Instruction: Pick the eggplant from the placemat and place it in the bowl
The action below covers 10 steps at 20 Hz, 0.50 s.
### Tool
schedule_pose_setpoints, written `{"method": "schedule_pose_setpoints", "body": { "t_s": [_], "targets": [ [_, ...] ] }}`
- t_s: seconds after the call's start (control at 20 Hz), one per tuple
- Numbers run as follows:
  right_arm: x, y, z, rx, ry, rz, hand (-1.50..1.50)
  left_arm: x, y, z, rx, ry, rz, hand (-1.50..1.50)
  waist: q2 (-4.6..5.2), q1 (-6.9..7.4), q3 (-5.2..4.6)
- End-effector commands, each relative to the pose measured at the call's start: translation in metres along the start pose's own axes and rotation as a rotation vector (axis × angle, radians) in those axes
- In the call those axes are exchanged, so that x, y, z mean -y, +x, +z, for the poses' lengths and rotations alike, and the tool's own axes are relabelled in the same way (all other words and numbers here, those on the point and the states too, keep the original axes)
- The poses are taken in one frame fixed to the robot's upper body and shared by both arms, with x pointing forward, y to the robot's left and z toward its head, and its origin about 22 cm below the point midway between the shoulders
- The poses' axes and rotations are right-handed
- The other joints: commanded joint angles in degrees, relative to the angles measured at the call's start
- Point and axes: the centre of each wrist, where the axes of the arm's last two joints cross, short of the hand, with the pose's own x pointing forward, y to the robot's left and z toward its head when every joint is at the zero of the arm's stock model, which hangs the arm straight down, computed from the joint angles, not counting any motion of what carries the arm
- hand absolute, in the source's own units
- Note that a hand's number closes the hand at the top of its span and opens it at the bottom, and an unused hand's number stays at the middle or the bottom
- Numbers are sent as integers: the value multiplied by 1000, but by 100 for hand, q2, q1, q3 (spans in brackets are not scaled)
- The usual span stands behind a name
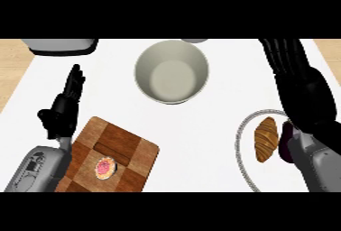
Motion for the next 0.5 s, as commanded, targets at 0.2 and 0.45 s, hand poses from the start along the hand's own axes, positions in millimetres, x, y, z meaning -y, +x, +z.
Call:
{"method": "schedule_pose_setpoints", "body": {
  "t_s": [0.2, 0.45],
  "targets": [
    [-5, -58, 28, -407, 73, -283, -150, -52, 38, -22, 105, 58, 34, 0, -13, 158, -161],
    [10, -81, 81, -478, -177, 364, -150, -61, 40, -22, 76, 67, 78, 0, -40, -40, -168]
  ]
}}
